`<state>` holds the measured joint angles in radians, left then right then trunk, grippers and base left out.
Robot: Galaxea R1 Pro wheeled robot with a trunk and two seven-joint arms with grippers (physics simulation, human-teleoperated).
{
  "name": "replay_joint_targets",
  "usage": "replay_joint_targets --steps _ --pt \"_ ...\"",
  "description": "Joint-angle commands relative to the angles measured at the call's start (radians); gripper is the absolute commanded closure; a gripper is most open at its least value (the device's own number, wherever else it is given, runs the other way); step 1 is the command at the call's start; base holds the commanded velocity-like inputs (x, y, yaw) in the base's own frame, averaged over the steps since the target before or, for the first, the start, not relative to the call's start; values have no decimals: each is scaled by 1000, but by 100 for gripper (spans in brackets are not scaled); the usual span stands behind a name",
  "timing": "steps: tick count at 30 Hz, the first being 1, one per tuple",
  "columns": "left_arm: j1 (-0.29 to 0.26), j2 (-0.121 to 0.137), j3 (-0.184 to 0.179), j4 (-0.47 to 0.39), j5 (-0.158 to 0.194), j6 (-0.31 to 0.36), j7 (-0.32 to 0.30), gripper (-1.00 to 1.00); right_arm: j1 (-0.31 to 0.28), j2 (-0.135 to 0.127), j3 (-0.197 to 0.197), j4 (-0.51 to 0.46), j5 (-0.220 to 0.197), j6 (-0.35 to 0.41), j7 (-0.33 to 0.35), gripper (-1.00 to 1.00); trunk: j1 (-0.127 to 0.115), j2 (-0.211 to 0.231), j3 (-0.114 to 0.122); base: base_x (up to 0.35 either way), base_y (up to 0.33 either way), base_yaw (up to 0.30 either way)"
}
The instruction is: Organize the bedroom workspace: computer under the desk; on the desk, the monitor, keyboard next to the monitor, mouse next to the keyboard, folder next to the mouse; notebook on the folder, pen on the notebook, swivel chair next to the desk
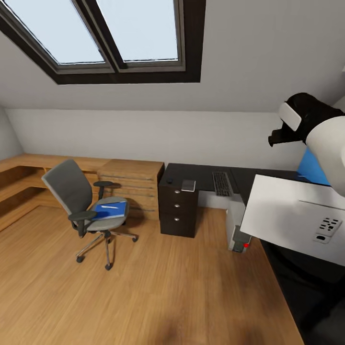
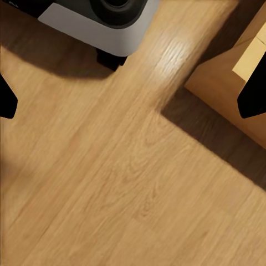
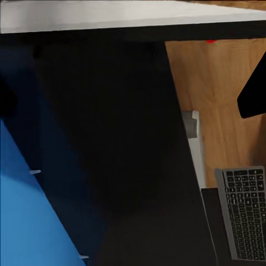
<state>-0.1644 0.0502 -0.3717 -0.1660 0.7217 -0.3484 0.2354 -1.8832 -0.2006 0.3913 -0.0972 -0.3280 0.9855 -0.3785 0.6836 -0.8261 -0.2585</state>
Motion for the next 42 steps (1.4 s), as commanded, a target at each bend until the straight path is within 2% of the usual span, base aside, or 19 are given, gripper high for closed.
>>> replay_joint_targets --steps 1,8,12,21,22,25,26,27,36,42 --pt "0 0 -8 -1 4 -1 7 -100 -1 -2 5 21 -16 4 -7 -100 0 -1 -1 33 0 0" --pt "0 -1 -7 -1 4 -1 7 -100 -1 -10 4 45 -20 31 22 -100 0 -1 -1 13 0 0" --pt "0 -1 -7 -1 3 -2 7 -100 -1 -20 5 67 -17 46 96 -100 0 -1 -1 71 0 0" --pt "-1 -1 -5 -1 7 -4 8 -100 9 -34 7 112 -14 47 121 -100 0 -1 -1 254 0 0" --pt "0 -1 -4 -1 10 -3 8 -100 28 -42 7 116 -14 48 122 -100 0 -1 -1 44 0 0" --pt "0 -1 -4 -1 12 -3 8 -100 37 -50 7 117 -14 49 122 -100 0 -1 -1 23 0 0" --pt "0 -1 -4 -1 12 -3 9 -100 73 -73 8 118 -13 50 122 -100 0 -1 -1 3 0 0" --pt "-1 -1 -4 -1 12 -3 9 -100 80 -76 8 118 -13 50 122 -100 0 -1 -1 2 0 0" --pt "0 -2 -4 0 12 -3 9 -100 149 -83 9 119 -13 52 122 -100 0 -1 -1 0 0 0" --pt "-1 -1 -4 0 12 -3 9 -100 161 -83 9 118 -13 53 122 -100 0 -1 -1 0 0 0"
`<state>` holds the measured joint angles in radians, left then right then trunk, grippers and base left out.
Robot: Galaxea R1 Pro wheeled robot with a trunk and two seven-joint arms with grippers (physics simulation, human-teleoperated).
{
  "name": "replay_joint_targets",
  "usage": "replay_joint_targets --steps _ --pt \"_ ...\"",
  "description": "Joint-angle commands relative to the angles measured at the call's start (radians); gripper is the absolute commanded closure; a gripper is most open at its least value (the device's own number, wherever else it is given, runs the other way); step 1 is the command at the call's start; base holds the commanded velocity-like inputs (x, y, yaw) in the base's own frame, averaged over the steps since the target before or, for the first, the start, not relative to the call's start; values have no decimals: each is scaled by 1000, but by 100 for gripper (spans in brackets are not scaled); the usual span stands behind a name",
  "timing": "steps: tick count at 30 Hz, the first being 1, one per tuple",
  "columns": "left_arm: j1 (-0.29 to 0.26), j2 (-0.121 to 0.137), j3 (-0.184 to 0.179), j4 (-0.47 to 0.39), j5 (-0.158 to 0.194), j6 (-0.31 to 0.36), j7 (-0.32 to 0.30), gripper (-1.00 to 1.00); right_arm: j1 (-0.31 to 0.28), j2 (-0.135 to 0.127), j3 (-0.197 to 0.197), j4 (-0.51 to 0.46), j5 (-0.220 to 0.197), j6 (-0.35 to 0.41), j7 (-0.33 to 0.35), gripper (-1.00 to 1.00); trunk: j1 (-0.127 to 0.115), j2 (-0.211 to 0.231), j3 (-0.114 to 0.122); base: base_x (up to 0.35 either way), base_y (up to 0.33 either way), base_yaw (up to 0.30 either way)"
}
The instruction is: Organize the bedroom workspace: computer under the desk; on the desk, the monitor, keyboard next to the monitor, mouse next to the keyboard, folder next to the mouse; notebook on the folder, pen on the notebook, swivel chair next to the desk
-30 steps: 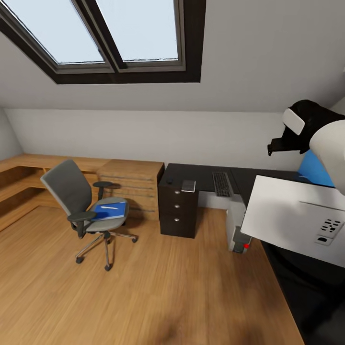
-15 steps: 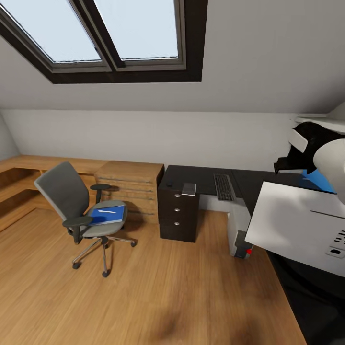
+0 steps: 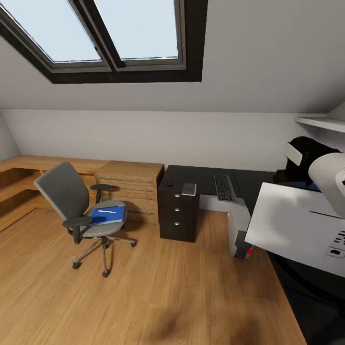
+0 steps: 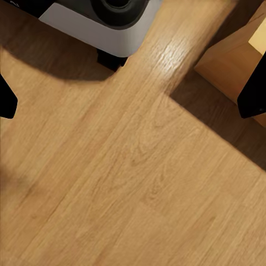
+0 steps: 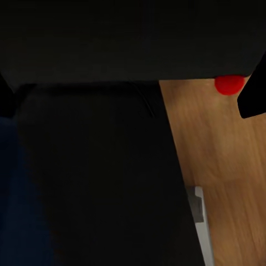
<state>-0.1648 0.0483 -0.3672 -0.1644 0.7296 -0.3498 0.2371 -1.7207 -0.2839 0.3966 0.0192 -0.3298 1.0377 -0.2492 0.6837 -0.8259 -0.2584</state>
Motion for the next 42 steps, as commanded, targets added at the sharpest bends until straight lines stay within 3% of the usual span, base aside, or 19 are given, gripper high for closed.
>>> replay_joint_targets --steps 1,35,42 --pt "0 1 -9 -1 4 -2 7 -100 0 0 4 1 -11 1 -7 -100 0 -1 -1 0 0 0" --pt "0 0 -12 -1 0 -2 5 -100 1 5 41 -2 3 3 -5 -100 0 -1 -1 -134 0 0" --pt "-1 -1 -13 -1 -1 0 2 -100 2 6 44 -4 3 2 26 -100 0 -1 -1 -12 0 0"
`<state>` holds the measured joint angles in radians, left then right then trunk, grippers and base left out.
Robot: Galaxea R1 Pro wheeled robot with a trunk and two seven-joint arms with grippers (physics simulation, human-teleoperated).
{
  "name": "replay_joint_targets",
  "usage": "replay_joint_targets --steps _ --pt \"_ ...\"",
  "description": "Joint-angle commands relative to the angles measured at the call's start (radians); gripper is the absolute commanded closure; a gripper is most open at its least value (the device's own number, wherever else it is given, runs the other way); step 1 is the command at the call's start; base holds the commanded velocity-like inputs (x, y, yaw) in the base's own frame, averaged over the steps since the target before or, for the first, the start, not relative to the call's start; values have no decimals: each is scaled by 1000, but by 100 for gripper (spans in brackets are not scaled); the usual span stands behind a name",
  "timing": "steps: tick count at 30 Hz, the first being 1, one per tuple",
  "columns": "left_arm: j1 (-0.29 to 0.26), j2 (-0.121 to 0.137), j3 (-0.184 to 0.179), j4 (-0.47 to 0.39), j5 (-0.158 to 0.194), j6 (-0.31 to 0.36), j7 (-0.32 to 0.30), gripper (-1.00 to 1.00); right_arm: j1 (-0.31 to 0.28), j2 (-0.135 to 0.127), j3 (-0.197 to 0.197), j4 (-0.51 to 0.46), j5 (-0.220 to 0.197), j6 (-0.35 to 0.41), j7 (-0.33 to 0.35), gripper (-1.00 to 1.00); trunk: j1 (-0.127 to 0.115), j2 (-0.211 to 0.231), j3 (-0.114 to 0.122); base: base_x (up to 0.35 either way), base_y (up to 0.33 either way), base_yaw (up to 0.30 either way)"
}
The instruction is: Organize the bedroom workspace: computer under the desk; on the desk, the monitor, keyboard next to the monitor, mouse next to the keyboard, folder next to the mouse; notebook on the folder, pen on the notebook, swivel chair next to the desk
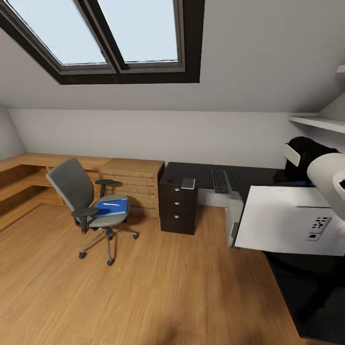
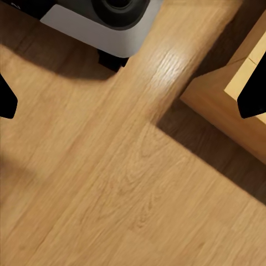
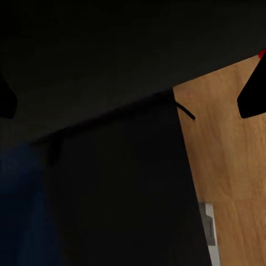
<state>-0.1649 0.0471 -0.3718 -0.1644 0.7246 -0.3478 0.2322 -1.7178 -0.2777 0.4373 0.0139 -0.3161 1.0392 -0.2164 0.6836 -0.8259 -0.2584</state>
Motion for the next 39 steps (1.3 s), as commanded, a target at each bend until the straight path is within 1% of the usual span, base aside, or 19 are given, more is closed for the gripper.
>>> replay_joint_targets --steps 1,3,4,10,11,14,19,22,26,39 --pt "0 0 -9 -1 4 -1 6 -100 0 1 4 0 -11 0 -3 -100 0 -1 -1 -1 0 0" --pt "0 0 -9 -1 4 -1 6 -100 -1 2 4 -5 -11 -1 8 -100 0 -1 -1 0 0 0" --pt "0 0 -9 -1 4 1 6 -100 -1 3 4 -27 -11 -1 61 -100 0 -1 -1 0 0 0" --pt "0 0 -9 -1 4 1 7 -100 -2 3 5 -30 -12 1 81 -100 0 -1 -1 0 0 0" --pt "0 0 -9 -1 5 1 8 -100 -2 2 10 -29 -11 2 202 -100 0 -1 -1 0 0 0" --pt "0 0 -9 -1 5 1 8 -100 -1 3 12 -29 -11 2 209 -100 0 -1 -1 0 0 0" --pt "0 0 -9 -1 7 5 7 -100 -1 16 14 -28 -11 2 213 -100 0 -1 -1 -243 0 0" --pt "0 0 -8 -1 7 4 9 -100 -2 20 16 -28 -11 2 213 -100 0 -1 -1 -90 0 0" --pt "0 0 -7 -1 7 4 10 -100 -1 21 31 -28 -11 1 213 -100 0 -1 -1 -158 0 0" --pt "0 0 -7 -1 7 3 10 -100 0 23 37 -29 -11 1 213 -100 0 -1 -1 -169 0 0"
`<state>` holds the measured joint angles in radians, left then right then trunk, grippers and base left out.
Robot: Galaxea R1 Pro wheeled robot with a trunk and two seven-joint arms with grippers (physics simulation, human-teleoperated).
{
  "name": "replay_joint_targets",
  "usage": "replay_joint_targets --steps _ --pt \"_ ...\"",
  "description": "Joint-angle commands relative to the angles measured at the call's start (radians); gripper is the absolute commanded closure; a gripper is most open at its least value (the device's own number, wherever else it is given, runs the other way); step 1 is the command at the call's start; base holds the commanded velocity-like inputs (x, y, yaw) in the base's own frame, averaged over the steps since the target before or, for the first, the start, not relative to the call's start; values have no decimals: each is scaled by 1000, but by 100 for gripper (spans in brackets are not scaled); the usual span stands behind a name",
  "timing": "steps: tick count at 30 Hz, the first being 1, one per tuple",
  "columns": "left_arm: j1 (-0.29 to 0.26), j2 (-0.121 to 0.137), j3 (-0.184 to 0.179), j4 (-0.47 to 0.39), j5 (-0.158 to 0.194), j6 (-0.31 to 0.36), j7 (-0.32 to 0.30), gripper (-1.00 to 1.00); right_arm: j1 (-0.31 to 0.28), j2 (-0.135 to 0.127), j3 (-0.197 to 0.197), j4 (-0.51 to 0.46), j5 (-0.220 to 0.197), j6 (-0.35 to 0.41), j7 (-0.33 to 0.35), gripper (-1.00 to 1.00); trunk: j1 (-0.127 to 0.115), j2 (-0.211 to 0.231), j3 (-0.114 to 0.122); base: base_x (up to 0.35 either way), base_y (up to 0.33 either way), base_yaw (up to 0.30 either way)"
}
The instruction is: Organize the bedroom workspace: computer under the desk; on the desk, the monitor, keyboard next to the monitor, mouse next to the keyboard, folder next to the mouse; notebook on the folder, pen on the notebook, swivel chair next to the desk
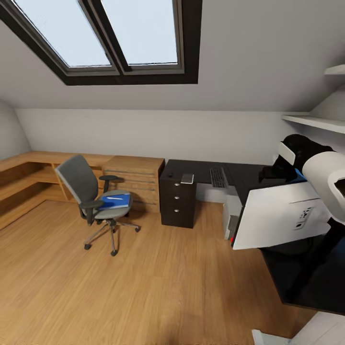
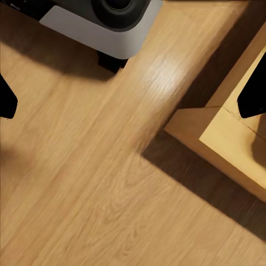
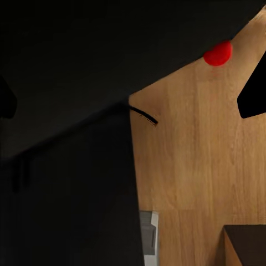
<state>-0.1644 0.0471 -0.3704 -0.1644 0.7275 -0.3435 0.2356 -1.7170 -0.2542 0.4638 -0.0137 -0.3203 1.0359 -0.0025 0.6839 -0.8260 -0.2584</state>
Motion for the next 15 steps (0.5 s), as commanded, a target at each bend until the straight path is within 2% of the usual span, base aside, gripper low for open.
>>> replay_joint_targets --steps 1,5,10,15 --pt "-1 0 -9 -1 4 -2 7 -100 -1 0 10 -1 -6 4 -1 -100 0 -1 -1 -69 0 0" --pt "-1 0 -9 -1 4 -2 7 -100 0 1 10 -2 -4 4 -1 -100 0 -1 -1 -37 0 0" --pt "-1 0 -9 -1 4 -1 7 -100 0 1 10 -2 -3 4 -1 -100 0 -1 -1 -198 0 0" --pt "-1 0 -9 -1 4 -2 7 -100 -1 1 10 -2 -3 3 0 -100 0 -1 -1 -48 0 0"
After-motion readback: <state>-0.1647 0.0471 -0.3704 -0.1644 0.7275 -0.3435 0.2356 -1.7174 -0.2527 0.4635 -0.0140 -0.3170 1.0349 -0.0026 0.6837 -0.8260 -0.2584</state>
